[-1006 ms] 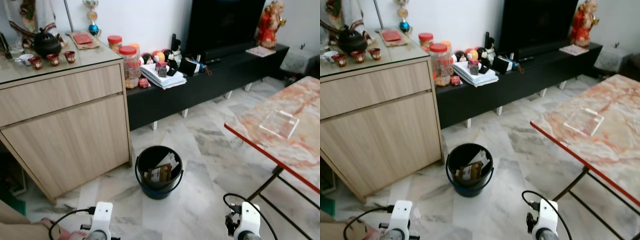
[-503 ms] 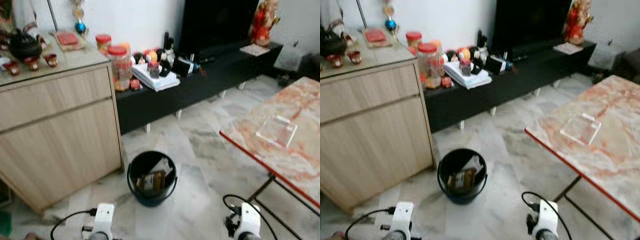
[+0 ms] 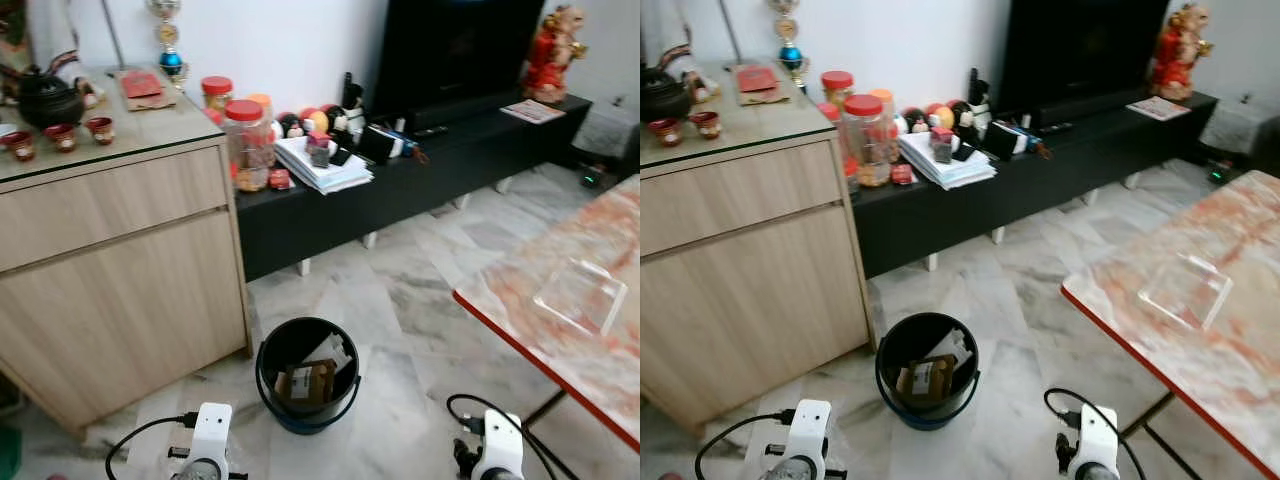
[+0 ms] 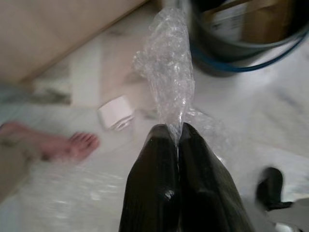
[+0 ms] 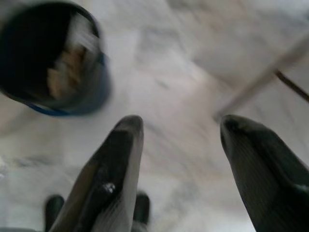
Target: Picking trash to rubbish bin
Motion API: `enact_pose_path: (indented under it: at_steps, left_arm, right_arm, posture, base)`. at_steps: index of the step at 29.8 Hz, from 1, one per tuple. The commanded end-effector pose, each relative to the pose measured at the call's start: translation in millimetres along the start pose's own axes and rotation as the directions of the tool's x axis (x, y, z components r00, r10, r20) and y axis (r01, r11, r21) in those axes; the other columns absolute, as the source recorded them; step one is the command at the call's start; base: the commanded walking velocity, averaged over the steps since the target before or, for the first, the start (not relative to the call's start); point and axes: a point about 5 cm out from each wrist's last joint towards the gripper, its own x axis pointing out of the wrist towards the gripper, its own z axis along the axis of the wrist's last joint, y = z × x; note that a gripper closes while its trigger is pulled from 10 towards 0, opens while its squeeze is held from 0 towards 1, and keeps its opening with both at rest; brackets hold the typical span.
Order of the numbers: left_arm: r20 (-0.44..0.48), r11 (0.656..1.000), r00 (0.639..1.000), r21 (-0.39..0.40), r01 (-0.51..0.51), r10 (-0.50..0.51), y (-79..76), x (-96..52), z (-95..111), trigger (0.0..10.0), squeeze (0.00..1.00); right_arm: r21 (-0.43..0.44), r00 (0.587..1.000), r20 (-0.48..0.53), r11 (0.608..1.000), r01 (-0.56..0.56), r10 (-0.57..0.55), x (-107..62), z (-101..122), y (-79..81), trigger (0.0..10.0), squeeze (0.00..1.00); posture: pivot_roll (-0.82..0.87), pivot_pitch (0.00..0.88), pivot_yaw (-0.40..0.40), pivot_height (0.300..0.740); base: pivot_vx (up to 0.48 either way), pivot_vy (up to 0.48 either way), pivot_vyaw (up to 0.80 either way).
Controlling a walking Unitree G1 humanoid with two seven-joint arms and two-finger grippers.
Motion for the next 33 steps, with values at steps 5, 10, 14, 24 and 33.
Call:
enact_pose_path:
  at_steps: [5, 10, 14, 24, 33]
  left_arm:
    - [-0.002, 1.0, 1.0, 0.015, -0.014, 0.014, 6.0, 0.4, 0.6, 10.0, 0.0]
    - [0.0, 1.0, 1.0, 0.015, -0.012, 0.012, 5.3, 0.6, 1.3, 10.0, 0.0]
    - [0.002, 1.0, 1.0, 0.014, -0.011, 0.011, 4.7, 0.7, 1.8, 10.0, 0.0]
    - [0.004, 1.0, 1.0, 0.012, -0.009, 0.009, 3.5, 0.9, 3.0, 10.0, 0.0]
    - [0.006, 1.0, 1.0, 0.009, -0.009, 0.009, 3.0, 0.9, 3.2, 10.0, 0.0]
  right_arm:
    - [-0.002, 0.999, 0.024, 1.0, -0.03, 0.03, 2.1, 6.6, 10.9, 10.0, 0.0]
    - [-0.011, 0.999, 0.026, 0.999, -0.034, 0.035, 2.5, 8.1, 11.1, 10.0, 0.0]
    - [-0.03, 0.999, 0.03, 0.999, -0.045, 0.046, 2.8, 10.1, 11.7, 10.0, 0.0]
    - [-0.041, 0.998, 0.034, 0.998, -0.052, 0.054, 3.3, 12.4, 12.9, 10.0, 0.0]
    - [-0.045, 0.998, 0.039, 0.997, -0.057, 0.059, 3.4, 13.5, 12.8, 10.0, 0.0]
  posture:
    - [0.23, 0.0, -0.092, 0.74]
    - [0.23, 0.0, -0.097, 0.74]
    - [0.23, 0.0, -0.1, 0.74]
    - [0.23, 0.0, -0.102, 0.74]
    - [0.23, 0.0, -0.107, 0.74]
  base:
    - [0.35, 0.0, 0.0]
    - [0.35, 0.0, 0.0]
    - [0.349, 0.0, 0.25]
    - [0.348, 0.0, 0.79]
    - [0.349, 0.0, 0.43]
